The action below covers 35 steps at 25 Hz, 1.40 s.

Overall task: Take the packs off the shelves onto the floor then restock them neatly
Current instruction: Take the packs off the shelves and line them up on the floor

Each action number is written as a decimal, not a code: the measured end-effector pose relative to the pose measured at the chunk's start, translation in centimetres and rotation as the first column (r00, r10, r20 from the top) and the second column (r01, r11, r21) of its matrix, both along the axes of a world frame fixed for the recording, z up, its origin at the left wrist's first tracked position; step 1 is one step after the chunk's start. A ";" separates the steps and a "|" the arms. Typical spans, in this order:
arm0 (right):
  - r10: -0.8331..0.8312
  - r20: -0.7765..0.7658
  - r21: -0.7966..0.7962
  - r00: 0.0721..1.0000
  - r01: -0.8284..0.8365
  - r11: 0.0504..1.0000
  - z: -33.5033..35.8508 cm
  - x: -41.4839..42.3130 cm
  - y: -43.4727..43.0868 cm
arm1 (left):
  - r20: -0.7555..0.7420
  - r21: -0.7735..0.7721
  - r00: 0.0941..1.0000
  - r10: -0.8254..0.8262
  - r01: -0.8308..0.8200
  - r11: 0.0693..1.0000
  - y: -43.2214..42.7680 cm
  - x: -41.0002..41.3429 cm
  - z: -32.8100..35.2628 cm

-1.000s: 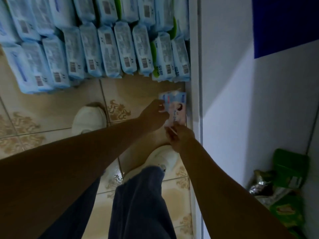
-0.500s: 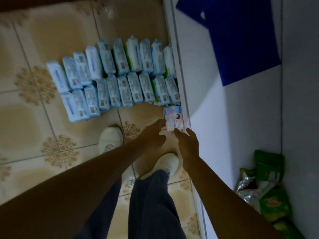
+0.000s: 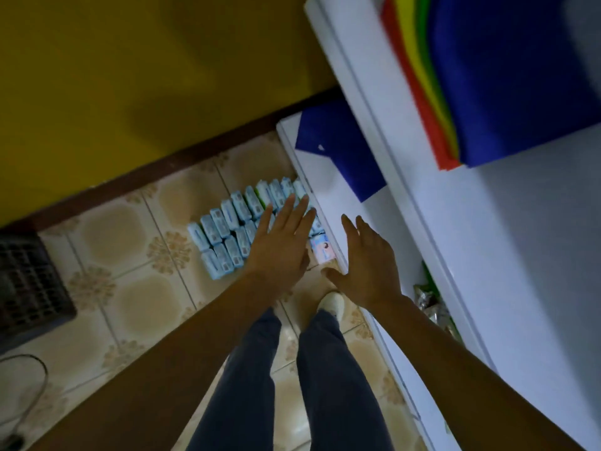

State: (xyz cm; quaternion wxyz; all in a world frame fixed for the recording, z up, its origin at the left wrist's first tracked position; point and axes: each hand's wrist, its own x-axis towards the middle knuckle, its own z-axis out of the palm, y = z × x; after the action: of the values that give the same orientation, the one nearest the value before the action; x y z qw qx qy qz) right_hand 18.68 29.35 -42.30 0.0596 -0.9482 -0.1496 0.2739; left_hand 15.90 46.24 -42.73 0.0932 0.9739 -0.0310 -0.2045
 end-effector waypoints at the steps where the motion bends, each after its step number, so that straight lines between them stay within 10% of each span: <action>1: -0.003 0.057 0.030 0.998 0.001 1.000 2.6 -1.0 0.3 | 0.086 0.005 0.995 -0.048 0.048 0.999 -0.3 -0.3 2.1; 11: -0.285 0.698 0.062 0.656 0.341 0.938 22.4 -9.9 -6.6 | 0.625 -0.038 0.720 -0.303 0.415 0.909 -8.6 -4.2 19.4; 24: -0.404 0.911 0.254 0.087 0.653 0.713 36.9 -32.4 -22.7 | 0.892 0.231 0.121 -0.436 0.708 0.667 -29.1 -17.7 37.1; 35: -0.299 0.953 0.196 0.054 0.644 0.739 40.1 -38.9 -28.0 | 0.883 0.367 -0.027 -0.468 0.659 0.656 -33.6 -22.9 41.3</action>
State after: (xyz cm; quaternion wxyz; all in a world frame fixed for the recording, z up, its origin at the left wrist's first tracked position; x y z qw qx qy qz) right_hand -20.23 1.39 -2.18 -0.0928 -0.8979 0.2110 -0.3750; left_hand -7.02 12.60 -1.45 0.0422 0.7753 -0.4890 0.3974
